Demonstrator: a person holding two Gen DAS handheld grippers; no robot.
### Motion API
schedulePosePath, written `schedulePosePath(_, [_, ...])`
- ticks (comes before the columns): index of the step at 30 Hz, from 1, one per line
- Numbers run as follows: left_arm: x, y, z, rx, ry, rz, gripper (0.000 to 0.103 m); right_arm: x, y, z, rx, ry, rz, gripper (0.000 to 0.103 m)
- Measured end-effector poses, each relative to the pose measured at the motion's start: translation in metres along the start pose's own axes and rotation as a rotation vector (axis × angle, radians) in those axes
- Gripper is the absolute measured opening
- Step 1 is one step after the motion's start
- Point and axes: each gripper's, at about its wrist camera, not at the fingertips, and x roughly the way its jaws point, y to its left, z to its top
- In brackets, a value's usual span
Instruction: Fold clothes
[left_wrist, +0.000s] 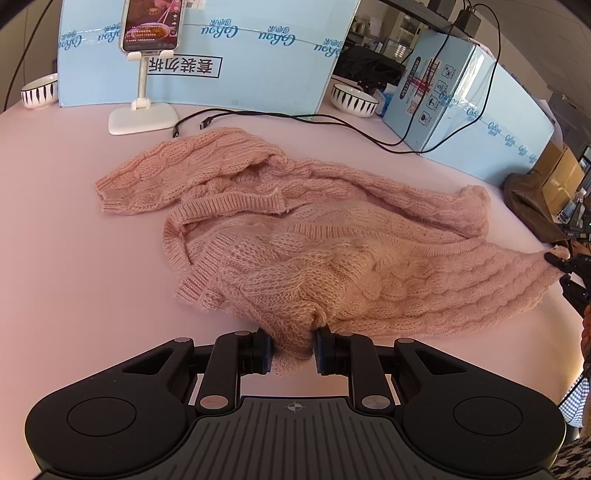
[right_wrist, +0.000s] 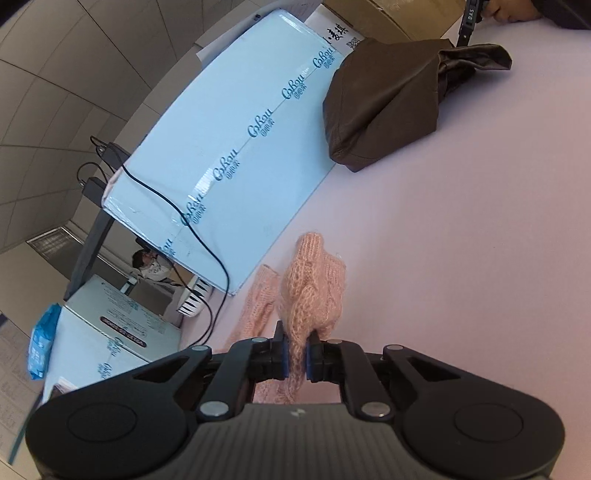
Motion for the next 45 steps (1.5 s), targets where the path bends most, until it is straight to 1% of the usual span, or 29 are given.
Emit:
schedulePosePath(2, [0.0,0.0,0.001,-0.001,0.004,-0.008,0.02,-0.007,-0.008,0.005,0.029,-0.013,-0.016,0.009])
schedulePosePath(3, [0.001,-0.001,0.001,0.002,0.007,-0.015,0.02,-0.014,-0.01,0.009,0.032,-0.026,-0.007,0.009])
schedulePosePath(5, [0.004,-0.006,0.003,0.023,0.018,-0.036,0.02,-0.025,-0.008,0.012,0.001,-0.065,0.002,0.009])
schedulePosePath(7, [0.01,-0.016,0.006,0.05,0.031,-0.061,0.02,-0.039,-0.003,0.018,-0.085,-0.129,-0.045,0.009])
schedulePosePath(8, [0.013,-0.021,0.007,0.064,0.037,-0.071,0.02,-0.04,-0.003,0.02,-0.107,-0.139,-0.067,0.009])
schedulePosePath(9, [0.016,-0.027,0.008,0.079,0.042,-0.08,0.02,-0.041,-0.006,0.023,-0.114,-0.144,-0.103,0.009])
schedulePosePath(13, [0.026,-0.046,0.01,0.131,0.054,-0.09,0.02,-0.033,-0.031,0.03,-0.083,-0.096,-0.223,0.01])
schedulePosePath(14, [0.027,-0.049,0.01,0.136,0.056,-0.089,0.02,-0.03,-0.034,0.03,-0.08,-0.088,-0.239,0.01])
schedulePosePath(16, [0.028,-0.053,0.011,0.147,0.061,-0.086,0.02,-0.031,-0.042,0.03,-0.077,-0.085,-0.217,0.013])
schedulePosePath(17, [0.028,-0.056,0.011,0.153,0.064,-0.085,0.02,-0.032,-0.043,0.031,-0.082,-0.079,-0.207,0.018])
schedulePosePath(18, [0.028,-0.057,0.011,0.156,0.066,-0.083,0.02,-0.032,-0.044,0.031,-0.086,-0.073,-0.197,0.026])
schedulePosePath(19, [0.027,-0.056,0.011,0.151,0.065,-0.081,0.02,-0.033,-0.043,0.033,-0.089,-0.064,-0.189,0.033])
schedulePosePath(20, [0.024,-0.054,0.01,0.146,0.062,-0.078,0.02,-0.034,-0.041,0.034,-0.087,-0.057,-0.177,0.049])
schedulePosePath(21, [0.02,-0.051,0.01,0.139,0.055,-0.074,0.02,-0.035,-0.04,0.036,-0.084,-0.051,-0.165,0.068])
schedulePosePath(23, [0.013,-0.046,0.008,0.124,0.042,-0.066,0.02,-0.04,-0.032,0.039,-0.094,-0.085,-0.194,0.084])
schedulePosePath(25, [0.004,-0.04,0.005,0.103,0.025,-0.058,0.02,-0.049,-0.021,0.04,-0.176,-0.161,-0.241,0.084])
schedulePosePath(28, [-0.009,-0.028,-0.002,0.056,0.016,-0.038,0.02,-0.059,-0.01,0.043,-0.268,-0.226,-0.252,0.085])
schedulePosePath(30, [-0.015,-0.022,-0.005,0.029,0.031,-0.049,0.021,-0.066,-0.004,0.047,-0.31,-0.263,-0.244,0.088])
schedulePosePath(31, [-0.018,-0.019,-0.006,0.019,0.038,-0.062,0.025,-0.068,-0.002,0.051,-0.312,-0.256,-0.214,0.088])
schedulePosePath(32, [-0.022,-0.016,-0.007,0.007,0.041,-0.082,0.045,-0.068,-0.001,0.054,-0.306,-0.244,-0.19,0.088])
schedulePosePath(33, [-0.027,-0.013,-0.008,-0.002,0.039,-0.099,0.073,-0.069,0.001,0.057,-0.288,-0.222,-0.15,0.088])
schedulePosePath(34, [-0.034,-0.011,-0.008,0.004,0.021,-0.11,0.084,-0.068,0.003,0.06,-0.271,-0.194,-0.107,0.088])
schedulePosePath(35, [-0.042,-0.01,-0.009,0.014,-0.012,-0.109,0.09,-0.067,0.006,0.062,-0.265,-0.173,-0.075,0.088])
schedulePosePath(36, [-0.051,-0.009,-0.008,0.019,-0.049,-0.099,0.09,-0.064,0.012,0.063,-0.273,-0.145,-0.038,0.088])
schedulePosePath(37, [-0.06,-0.006,-0.006,0.014,-0.087,-0.085,0.091,-0.059,0.018,0.063,-0.284,-0.123,-0.024,0.088])
schedulePosePath(38, [-0.066,-0.003,-0.002,0.004,-0.12,-0.076,0.094,-0.054,0.024,0.063,-0.295,-0.101,-0.011,0.088])
schedulePosePath(40, [-0.071,0.001,0.009,-0.009,-0.159,-0.062,0.098,-0.043,0.036,0.063,-0.318,-0.057,0.013,0.09])
schedulePosePath(43, [-0.053,0.009,0.028,0.016,-0.141,-0.029,0.098,-0.01,0.056,0.065,-0.343,0.004,0.045,0.09])
schedulePosePath(45, [-0.025,0.017,0.045,-0.006,-0.091,0.016,0.098,0.015,0.067,0.066,-0.384,0.032,0.038,0.09])
